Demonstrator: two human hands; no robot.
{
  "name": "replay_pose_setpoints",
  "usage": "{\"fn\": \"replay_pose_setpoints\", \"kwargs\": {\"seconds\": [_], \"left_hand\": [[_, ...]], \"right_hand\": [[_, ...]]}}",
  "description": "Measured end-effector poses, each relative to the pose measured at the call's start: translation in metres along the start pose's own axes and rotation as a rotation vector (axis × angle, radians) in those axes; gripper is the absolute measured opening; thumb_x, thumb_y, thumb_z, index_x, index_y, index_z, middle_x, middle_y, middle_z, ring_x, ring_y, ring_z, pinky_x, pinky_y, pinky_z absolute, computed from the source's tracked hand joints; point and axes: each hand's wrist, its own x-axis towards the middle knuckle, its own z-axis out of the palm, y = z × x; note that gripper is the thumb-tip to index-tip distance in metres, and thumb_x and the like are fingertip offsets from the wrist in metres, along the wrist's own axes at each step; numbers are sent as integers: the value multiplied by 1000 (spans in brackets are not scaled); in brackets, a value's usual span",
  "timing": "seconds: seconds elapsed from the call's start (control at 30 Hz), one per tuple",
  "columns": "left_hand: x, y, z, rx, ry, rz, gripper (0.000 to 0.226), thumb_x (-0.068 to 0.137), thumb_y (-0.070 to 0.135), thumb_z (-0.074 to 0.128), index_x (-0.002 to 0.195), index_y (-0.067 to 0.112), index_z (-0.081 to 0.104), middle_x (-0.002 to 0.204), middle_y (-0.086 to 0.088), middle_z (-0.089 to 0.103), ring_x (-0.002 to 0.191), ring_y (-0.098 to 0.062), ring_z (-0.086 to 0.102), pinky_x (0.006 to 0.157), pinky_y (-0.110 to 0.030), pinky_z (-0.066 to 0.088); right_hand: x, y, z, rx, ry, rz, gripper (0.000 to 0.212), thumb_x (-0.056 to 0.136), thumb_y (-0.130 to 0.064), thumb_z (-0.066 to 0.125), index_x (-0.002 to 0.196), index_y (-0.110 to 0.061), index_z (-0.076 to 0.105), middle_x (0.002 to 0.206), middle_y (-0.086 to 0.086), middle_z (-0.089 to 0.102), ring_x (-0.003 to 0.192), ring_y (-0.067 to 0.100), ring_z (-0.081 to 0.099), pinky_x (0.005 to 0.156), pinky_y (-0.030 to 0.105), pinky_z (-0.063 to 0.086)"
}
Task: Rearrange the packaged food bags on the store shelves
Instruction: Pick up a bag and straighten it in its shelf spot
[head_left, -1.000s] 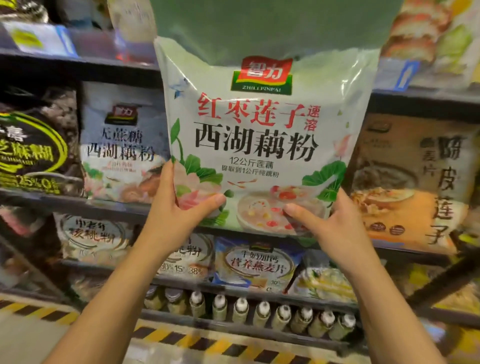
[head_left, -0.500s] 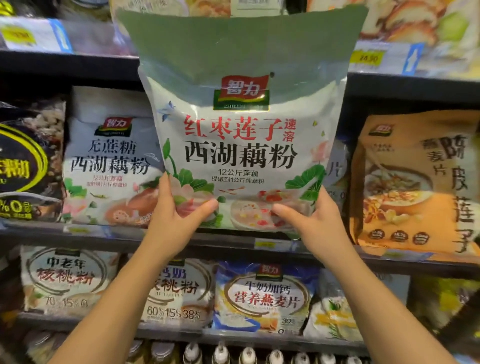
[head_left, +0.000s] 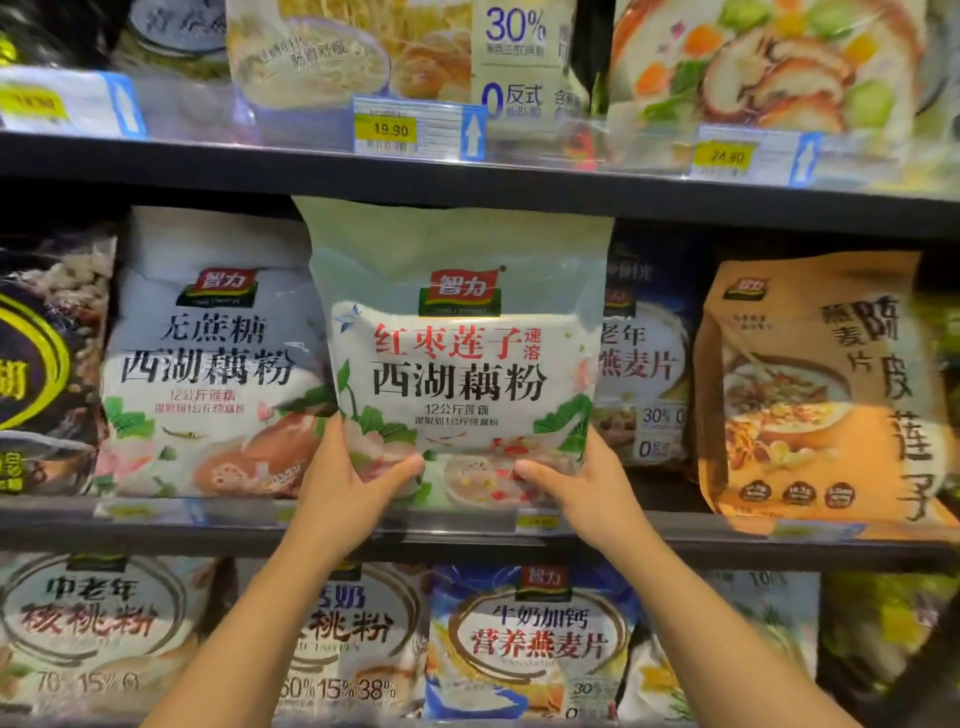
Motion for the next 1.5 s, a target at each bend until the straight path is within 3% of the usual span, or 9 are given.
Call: {"fn": "replay_pose_setpoints", "kwargs": {"seconds": [0.17, 0.27, 0.47, 0.7, 0.9, 1.13, 1.27, 1.37, 1.5], "left_hand": [[21, -1, 5, 88, -18, -87, 63, 76, 33, 90, 125, 22, 52, 117, 12, 61, 90, 12, 53, 67, -14, 39], [30, 1, 10, 93, -18, -134, 69, 77, 28, 90, 128, 18, 46, 121, 6, 58, 90, 2, 56, 73, -21, 42], [39, 6, 10, 140, -54, -209, 71, 75, 28, 92, 127, 12, 47, 126, -4, 63, 117, -27, 60, 97, -43, 50], [40, 28, 2, 349, -121, -319, 83, 74, 44, 90, 132, 5, 46, 126, -12, 62, 113, -32, 60, 91, -43, 52], [37, 52, -11, 686, -156, -248, 59, 63, 66, 86, 77, 9, 77, 57, -2, 73, 63, -17, 74, 67, -37, 62], [34, 90, -37, 1040, -170, -210, 77, 55, 89, 72, 60, 13, 69, 47, 5, 60, 48, -15, 60, 49, -23, 44], [36, 130, -47, 1065, -135, -67, 74, 65, 88, 66, 97, 21, 66, 86, 3, 71, 78, -19, 67, 66, -32, 56], [32, 160, -43, 1037, -188, 40, 83, 70, 85, 66, 132, 31, 55, 125, 6, 69, 108, -20, 67, 81, -36, 57], [25, 197, -39, 1063, -268, 45, 88, 75, 85, 61, 145, 34, 47, 136, 8, 64, 122, -21, 63, 89, -41, 56]], "right_hand": [[19, 0, 2, -27, -52, 93, 49, 89, -6, 81, 133, -13, 62, 116, -7, 74, 97, -9, 70, 77, 6, 52], [26, -2, -1, -76, -97, 130, 46, 90, -10, 81, 134, -12, 66, 122, 0, 76, 111, 12, 71, 90, 18, 55], [31, -2, -2, -80, -115, 208, 38, 88, -14, 84, 125, -13, 72, 116, 5, 79, 107, 20, 75, 99, 39, 59], [43, -12, -9, -224, -173, 306, 40, 79, -27, 92, 110, -7, 77, 104, 7, 80, 100, 23, 75, 98, 45, 60], [33, -18, -18, -466, -169, 235, 58, 74, -55, 89, 119, -22, 73, 116, -1, 75, 110, 21, 69, 100, 43, 57], [34, -49, -47, -754, -337, 149, 80, 72, -73, 80, 127, -16, 68, 125, 8, 70, 112, 28, 67, 100, 46, 56], [41, -88, -66, -901, -339, 209, 121, 69, -84, 74, 157, -10, 37, 156, 12, 46, 140, 35, 48, 111, 50, 48], [40, -112, -71, -914, -344, 220, 116, 68, -86, 72, 153, -13, 41, 152, 10, 50, 138, 35, 48, 106, 51, 51], [32, -147, -73, -921, -415, 246, 114, 72, -85, 70, 155, -15, 38, 154, 8, 46, 142, 34, 42, 109, 54, 48]]}}
